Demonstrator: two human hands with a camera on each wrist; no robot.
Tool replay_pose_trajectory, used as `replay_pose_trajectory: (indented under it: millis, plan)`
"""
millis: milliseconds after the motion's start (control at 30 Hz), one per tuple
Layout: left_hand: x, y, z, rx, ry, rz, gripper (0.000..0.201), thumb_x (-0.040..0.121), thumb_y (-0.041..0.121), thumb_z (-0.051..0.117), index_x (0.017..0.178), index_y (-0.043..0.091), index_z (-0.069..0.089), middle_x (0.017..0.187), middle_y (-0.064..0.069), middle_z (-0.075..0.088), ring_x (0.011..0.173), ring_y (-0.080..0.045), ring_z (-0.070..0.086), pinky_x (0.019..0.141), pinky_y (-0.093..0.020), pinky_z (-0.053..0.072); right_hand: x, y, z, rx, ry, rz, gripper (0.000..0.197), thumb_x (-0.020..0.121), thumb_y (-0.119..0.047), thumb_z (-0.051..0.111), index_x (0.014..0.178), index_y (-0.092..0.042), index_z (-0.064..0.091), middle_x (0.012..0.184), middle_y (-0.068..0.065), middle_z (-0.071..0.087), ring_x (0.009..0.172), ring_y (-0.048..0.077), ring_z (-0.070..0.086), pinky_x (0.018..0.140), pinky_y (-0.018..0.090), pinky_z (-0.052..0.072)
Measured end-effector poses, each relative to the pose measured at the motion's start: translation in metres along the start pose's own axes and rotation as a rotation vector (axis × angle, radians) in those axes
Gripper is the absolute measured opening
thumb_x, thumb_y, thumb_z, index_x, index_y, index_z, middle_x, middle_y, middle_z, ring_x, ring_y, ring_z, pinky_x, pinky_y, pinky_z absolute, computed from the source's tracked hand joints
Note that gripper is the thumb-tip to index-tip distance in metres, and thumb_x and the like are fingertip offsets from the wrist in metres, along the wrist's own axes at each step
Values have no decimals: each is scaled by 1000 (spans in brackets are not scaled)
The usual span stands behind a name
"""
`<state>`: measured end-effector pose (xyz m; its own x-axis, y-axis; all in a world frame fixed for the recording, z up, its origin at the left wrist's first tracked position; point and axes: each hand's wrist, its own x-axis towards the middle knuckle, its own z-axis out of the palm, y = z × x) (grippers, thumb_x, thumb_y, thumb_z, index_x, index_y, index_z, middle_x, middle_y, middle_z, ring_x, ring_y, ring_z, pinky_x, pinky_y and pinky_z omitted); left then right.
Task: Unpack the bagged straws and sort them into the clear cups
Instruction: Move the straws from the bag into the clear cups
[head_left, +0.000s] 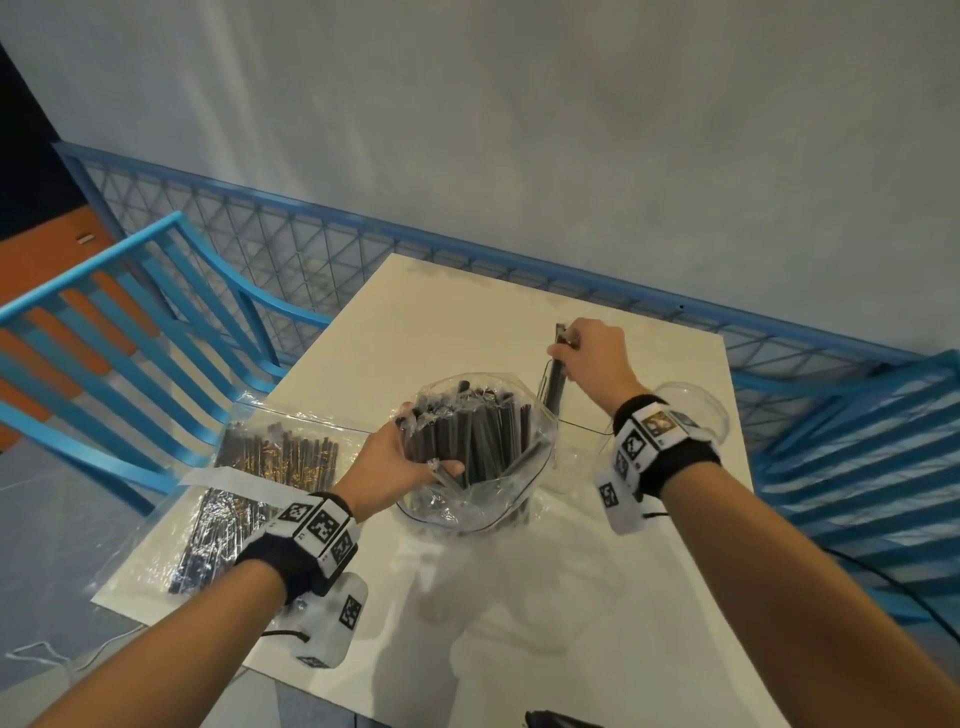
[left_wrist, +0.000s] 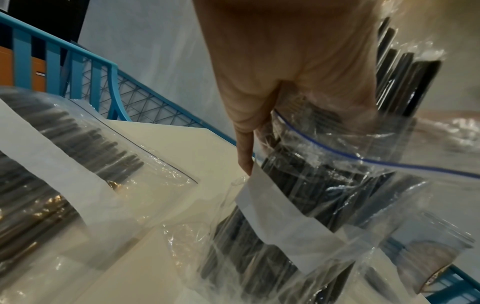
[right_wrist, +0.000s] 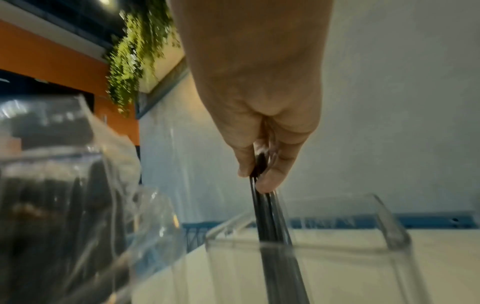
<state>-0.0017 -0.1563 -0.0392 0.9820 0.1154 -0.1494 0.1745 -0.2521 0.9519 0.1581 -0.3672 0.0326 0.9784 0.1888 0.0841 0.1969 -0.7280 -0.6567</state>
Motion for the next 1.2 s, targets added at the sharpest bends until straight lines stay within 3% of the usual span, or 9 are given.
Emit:
replay_pose_trajectory:
  millis: [200,367,533,667,733,900,1000,1067,1200]
  plan:
    - [-2,1,2,-23,17,16,52,66,12,89,97,37,56,83,27,72,80,17,64,66,0,45,-1,3,8,131,47,81,39,86,-13,71,113,-3,45,107,23,61,90,37,66,81,51,56]
    - [-1,-4,1,-27,21,14,56,63,19,92,105,35,58,101,11,73,92,5,68,78,-12,51,-8,-1,-9,89,9,79,48,85,-19,72,122,-6,45,118,19,57,98,33,64,86,39,54]
    - [1,-7,-1,-23,12,5,64,60,24,94,112,36,58,104,9,75,100,-8,70,91,-30,53,-42,-38,-37,96,112,-135,13,93,-13,60,105,-9,63,99,5,67,88,20,67,77,28,54]
    - [0,-1,0,24,25,33,65,60,27,93,117,28,61,102,11,74,95,1,68,83,-17,50,-90,-65,-30,184,-317,-104,8,91,-15,63,98,-12,66,81,1,71,70,8,71,72,22,58]
    - [0,1,0,20,29,35,62,63,20,91,118,21,63,98,10,74,88,6,68,74,-9,50,-101,-65,-10,-65,-494,-3,20,89,-19,67,105,-7,63,89,4,71,80,12,71,75,23,55]
    - [-5,4,-1,-27,2,40,57,70,23,86,121,19,61,104,4,74,94,-2,70,79,-19,56,-104,-52,36,-53,-321,50,56,86,-20,71,131,-8,39,120,13,57,109,29,59,81,33,50]
    - [-10,7,-8,-72,-58,47,86,63,54,80,131,10,51,113,1,69,106,-15,68,83,-20,57,-105,-43,45,23,-253,-17,21,90,-19,65,104,-18,49,106,6,62,91,28,66,76,40,57]
    - [-16,13,-13,-100,-117,41,119,42,81,73,133,12,39,118,7,59,102,-2,64,72,-9,53,-104,-37,51,9,-231,-41,14,92,-22,62,95,-21,48,95,4,64,81,26,66,73,44,57]
    - [-16,16,-22,-136,-291,62,140,41,76,79,149,36,-1,141,12,36,115,11,49,85,-11,51,-103,-36,56,60,-215,-7,23,92,-18,61,114,-16,52,95,7,66,83,24,67,77,40,57]
